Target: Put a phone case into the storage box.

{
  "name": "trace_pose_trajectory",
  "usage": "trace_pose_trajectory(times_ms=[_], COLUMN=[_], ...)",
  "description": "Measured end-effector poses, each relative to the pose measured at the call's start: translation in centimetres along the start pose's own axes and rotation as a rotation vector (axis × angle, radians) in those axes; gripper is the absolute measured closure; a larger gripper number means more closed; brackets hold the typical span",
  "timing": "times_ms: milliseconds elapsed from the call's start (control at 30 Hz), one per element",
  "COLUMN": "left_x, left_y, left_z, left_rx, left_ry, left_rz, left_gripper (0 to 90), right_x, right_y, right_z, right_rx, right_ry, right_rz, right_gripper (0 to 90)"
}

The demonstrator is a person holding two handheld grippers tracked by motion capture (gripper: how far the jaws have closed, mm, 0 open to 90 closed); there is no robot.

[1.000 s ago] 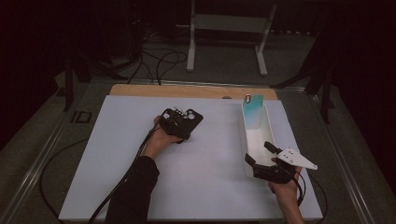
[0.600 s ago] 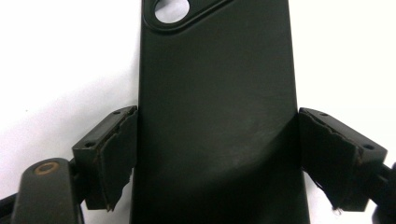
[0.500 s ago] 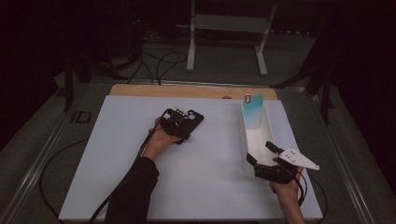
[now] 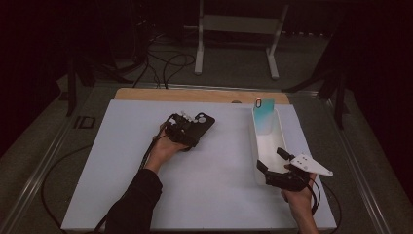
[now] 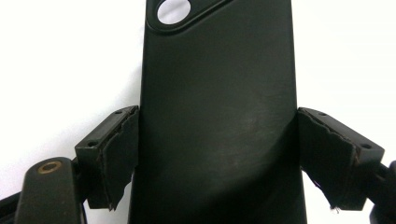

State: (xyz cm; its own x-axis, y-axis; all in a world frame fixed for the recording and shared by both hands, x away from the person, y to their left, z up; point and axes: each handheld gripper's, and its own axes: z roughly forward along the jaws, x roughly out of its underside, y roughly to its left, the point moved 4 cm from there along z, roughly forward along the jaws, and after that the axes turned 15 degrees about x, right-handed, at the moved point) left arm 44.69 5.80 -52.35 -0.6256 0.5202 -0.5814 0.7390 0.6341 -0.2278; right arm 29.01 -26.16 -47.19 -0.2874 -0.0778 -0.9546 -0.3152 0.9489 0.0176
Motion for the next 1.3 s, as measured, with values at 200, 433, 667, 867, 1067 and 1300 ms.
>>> trace_pose_trajectory(times_ms=[200,433,667,867,1067,1300], left_x=[1.0,2.2,3.5,4.2,4.0,3.4], left_y=[-1.1,-2.7,-4.6,-6.2,-7.8,-9.7], left_z=[-1.9,-3.9,-5.7,-6.3,-6.9,-6.7], left_rx=[-0.003,-0.013,-0.024,-0.031,-0.019,0.007], left_ry=[-0.061,-0.128,-0.195,-0.208,-0.237,-0.252], left_rz=[0.023,0.069,0.122,0.165,0.214,0.27], left_gripper=[17.2,17.1,16.9,16.7,16.6,16.4], right_x=[0.0,-0.8,-1.4,-2.4,-2.9,-3.6], right_y=[0.1,0.2,0.6,1.7,2.8,3.9], right_z=[0.2,0.5,1.3,2.0,3.0,3.8], right_rx=[0.0,-0.006,-0.032,-0.06,-0.095,-0.144], right_ry=[0.023,0.06,0.069,0.077,0.109,0.131], right_rz=[-0.009,-0.02,-0.034,-0.049,-0.047,-0.019], right_gripper=[8.8,8.7,8.7,8.7,8.8,8.8])
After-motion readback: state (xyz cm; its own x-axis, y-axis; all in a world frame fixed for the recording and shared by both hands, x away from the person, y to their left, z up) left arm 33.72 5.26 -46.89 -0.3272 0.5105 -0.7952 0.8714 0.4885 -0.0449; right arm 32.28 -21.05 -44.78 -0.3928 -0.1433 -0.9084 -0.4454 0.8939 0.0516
